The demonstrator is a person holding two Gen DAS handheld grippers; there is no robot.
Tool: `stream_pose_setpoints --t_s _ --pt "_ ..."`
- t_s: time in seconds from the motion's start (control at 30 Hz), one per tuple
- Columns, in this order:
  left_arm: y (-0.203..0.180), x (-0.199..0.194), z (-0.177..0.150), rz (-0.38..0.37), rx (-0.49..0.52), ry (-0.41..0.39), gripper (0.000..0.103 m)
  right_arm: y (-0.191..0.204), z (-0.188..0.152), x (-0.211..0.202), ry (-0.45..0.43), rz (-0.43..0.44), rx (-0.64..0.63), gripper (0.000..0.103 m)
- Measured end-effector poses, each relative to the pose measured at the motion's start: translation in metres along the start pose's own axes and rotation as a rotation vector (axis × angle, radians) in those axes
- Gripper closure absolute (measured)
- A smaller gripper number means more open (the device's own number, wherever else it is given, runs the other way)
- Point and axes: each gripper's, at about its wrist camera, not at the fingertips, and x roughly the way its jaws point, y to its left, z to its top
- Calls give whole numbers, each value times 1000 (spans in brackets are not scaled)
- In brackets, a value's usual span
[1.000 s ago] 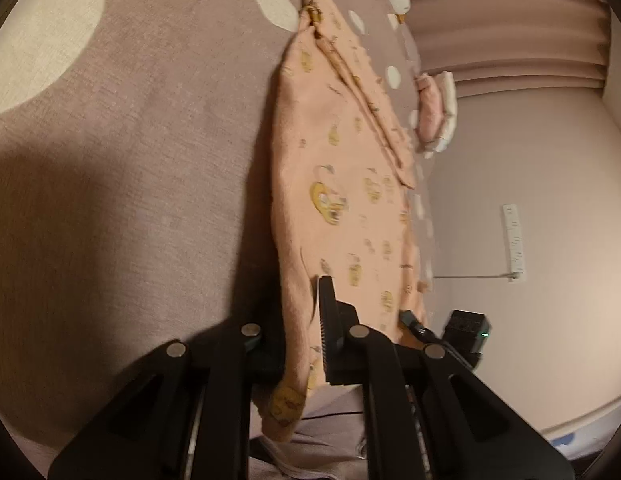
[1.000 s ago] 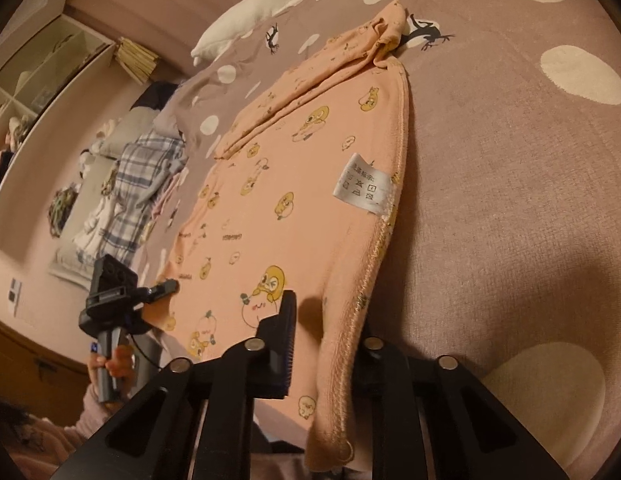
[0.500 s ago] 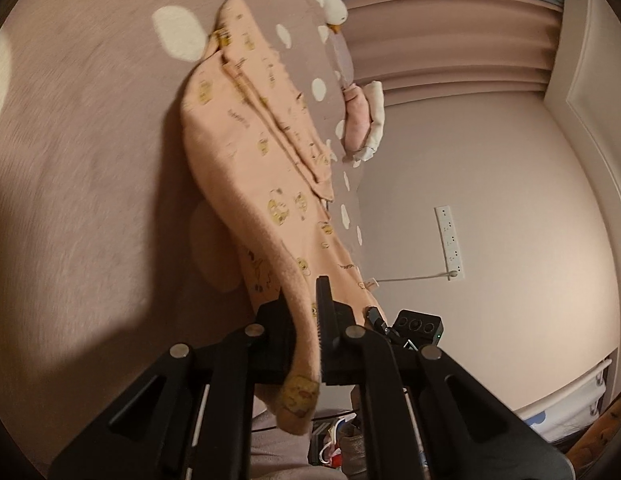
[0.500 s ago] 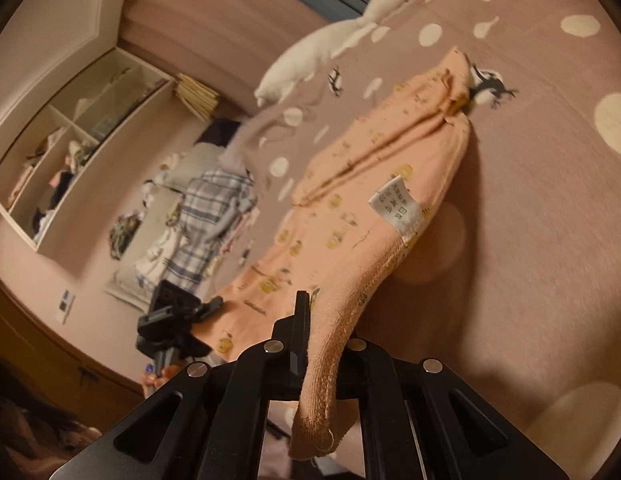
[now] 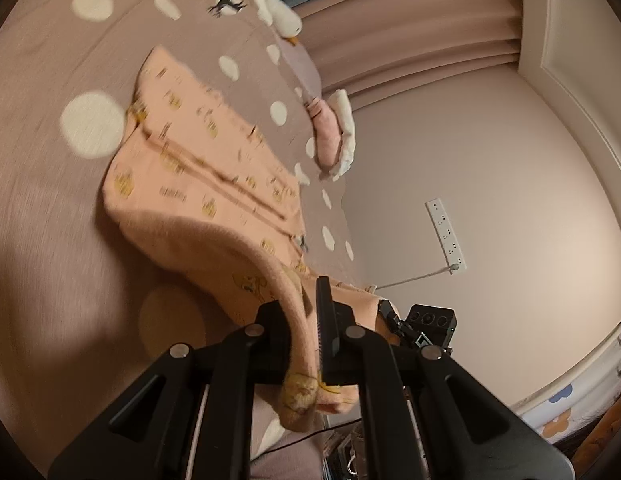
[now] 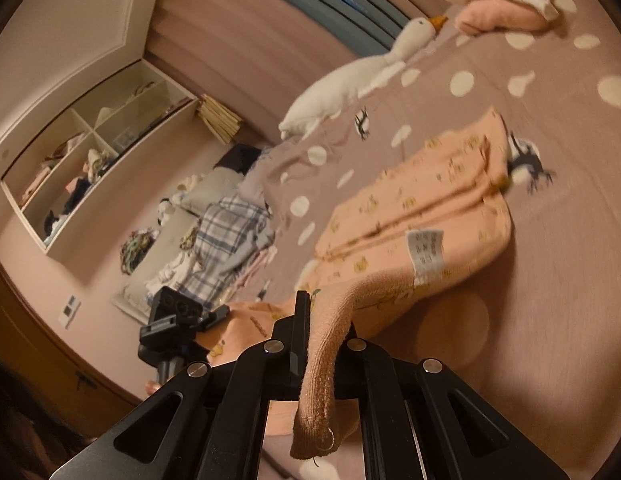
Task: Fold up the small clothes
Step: 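Grasp the shirt's hem with both grippers and lift it, then fold the held hem up over the shirt body with both grippers, release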
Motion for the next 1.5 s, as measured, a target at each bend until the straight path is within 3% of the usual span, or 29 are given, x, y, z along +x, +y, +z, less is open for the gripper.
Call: stream_pose_setpoints --t_s 0.5,0.7,0.97,1.2,1.3,1.5 --pt "-4 31 88 -10 35 -78 97 -16 71 21 -101 -31 -12 97" --pt "11 49 120 -18 -9 -94 97 -35 98 40 -107 -73 23 97" --pt "30 70 157 13 -44 -114 97 -59 126 74 -76 -134 65 97" --pt "51 85 192 88 -68 -148 97 -91 146 91 -99 -198 167 97" --pt "66 98 203 144 -92 -140 97 -108 152 99 -78 -240 215 97" --pt "94 117 211 209 -165 -100 96 -142 152 120 59 -361 331 95"
